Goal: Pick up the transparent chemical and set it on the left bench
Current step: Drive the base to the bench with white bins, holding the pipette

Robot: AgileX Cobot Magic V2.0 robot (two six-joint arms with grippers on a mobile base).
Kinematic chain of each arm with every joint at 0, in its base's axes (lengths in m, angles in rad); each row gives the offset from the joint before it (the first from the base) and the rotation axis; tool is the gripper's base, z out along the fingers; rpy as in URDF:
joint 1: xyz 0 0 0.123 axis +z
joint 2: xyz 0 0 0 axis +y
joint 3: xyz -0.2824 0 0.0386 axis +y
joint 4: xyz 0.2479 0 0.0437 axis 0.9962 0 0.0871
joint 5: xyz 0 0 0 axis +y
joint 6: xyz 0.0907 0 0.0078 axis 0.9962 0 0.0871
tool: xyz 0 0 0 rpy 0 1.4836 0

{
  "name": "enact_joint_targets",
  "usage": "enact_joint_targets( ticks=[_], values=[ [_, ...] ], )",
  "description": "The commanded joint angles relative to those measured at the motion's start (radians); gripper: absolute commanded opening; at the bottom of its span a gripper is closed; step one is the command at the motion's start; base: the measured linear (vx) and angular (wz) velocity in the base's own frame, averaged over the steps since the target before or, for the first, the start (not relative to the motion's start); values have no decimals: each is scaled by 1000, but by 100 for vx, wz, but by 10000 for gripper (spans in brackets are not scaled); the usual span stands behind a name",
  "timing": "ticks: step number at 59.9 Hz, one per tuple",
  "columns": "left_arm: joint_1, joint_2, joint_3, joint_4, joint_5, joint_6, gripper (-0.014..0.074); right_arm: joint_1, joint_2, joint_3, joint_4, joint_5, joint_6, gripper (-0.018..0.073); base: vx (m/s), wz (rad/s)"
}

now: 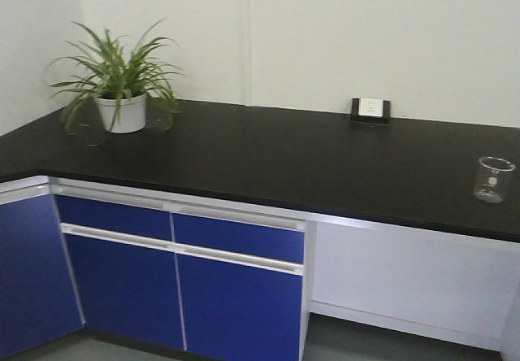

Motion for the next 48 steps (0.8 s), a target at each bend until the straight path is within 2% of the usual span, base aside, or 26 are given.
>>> enact_joint_targets(
  ticks=[1, 19, 48],
  values=[
    [-2, -19, 16, -1, -78, -8, -3, -5, 7, -30, 8, -61, -1, -4, -30, 54],
    [-2, -19, 16, -1, -78, -8, -3, -5, 7, -30, 8, -61, -1, -4, -24, 65],
    [-2, -19, 16, -1, -78, -8, -3, -5, 7, -30, 8, -61, -1, -4, -13, 80]
  ],
)
